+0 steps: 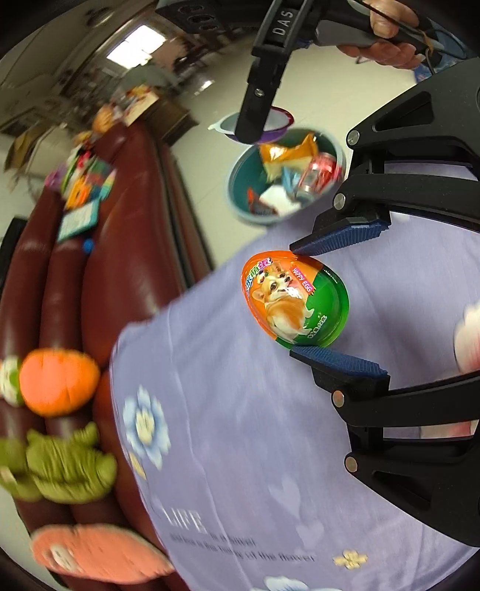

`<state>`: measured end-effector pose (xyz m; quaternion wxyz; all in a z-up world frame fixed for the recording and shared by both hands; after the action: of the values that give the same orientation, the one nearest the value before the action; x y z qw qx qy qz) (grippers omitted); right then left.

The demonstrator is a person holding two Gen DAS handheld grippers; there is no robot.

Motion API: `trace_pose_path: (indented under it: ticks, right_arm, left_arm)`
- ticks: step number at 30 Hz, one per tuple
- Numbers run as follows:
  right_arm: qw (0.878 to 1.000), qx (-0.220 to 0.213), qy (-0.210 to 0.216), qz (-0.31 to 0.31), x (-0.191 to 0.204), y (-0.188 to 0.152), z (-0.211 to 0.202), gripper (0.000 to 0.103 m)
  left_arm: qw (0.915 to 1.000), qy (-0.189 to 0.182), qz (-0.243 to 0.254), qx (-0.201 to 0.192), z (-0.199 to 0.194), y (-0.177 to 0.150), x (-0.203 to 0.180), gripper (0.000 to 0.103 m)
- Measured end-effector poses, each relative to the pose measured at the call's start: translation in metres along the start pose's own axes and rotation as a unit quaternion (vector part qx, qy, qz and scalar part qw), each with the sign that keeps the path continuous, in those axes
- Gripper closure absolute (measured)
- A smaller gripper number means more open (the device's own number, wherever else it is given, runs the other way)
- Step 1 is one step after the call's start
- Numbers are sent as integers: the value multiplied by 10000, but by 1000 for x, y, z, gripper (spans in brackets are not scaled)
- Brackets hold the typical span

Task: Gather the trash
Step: 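Carry the toy egg and white lid over the bin and release both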

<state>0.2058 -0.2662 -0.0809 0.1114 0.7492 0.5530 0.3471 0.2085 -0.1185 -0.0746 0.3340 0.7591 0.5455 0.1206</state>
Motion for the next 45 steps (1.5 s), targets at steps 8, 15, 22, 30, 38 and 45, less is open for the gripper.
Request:
trace_pose_path:
  ticks: [8, 15, 22, 30, 38, 45]
  right_arm:
    - [9961, -435, -315, 695, -95, 7, -44, 46]
    - [9928, -497, -368, 1023, -138, 7, -49, 46]
    - [9914, -384, -372, 1191, -162, 4, -39, 46]
    - [9903, -325, -485, 1262, -183, 6, -34, 46]
    - [9893, -264, -537, 1328, -191, 4, -27, 46]
    - [9881, -258, -620, 1385, -195, 3, -27, 46]
  left_arm:
    - [9974, -346, 559, 278, 38, 5, -86, 52]
    - [9936, -452, 875, 555, 73, 3, -133, 52]
    - [9904, -526, 1023, 766, 101, -1, -162, 52]
    - [9877, -669, 1033, 960, 129, -4, -181, 52]
    - [9860, -736, 1055, 1062, 144, -3, -181, 52]
    - [9851, -827, 1014, 1116, 156, -1, -186, 43]
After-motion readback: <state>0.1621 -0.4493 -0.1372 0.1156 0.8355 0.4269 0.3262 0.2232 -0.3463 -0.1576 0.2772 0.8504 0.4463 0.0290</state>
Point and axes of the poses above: each gripper's, at about its wrist camera, not at the fingertips, and z roughly the way its jaws point, x to its left, y to its top, the point moved 8 cm from there along z, roughly the way its jaws point, and after that the axes turned 4 degrees about -x, right-handed, at the moved point
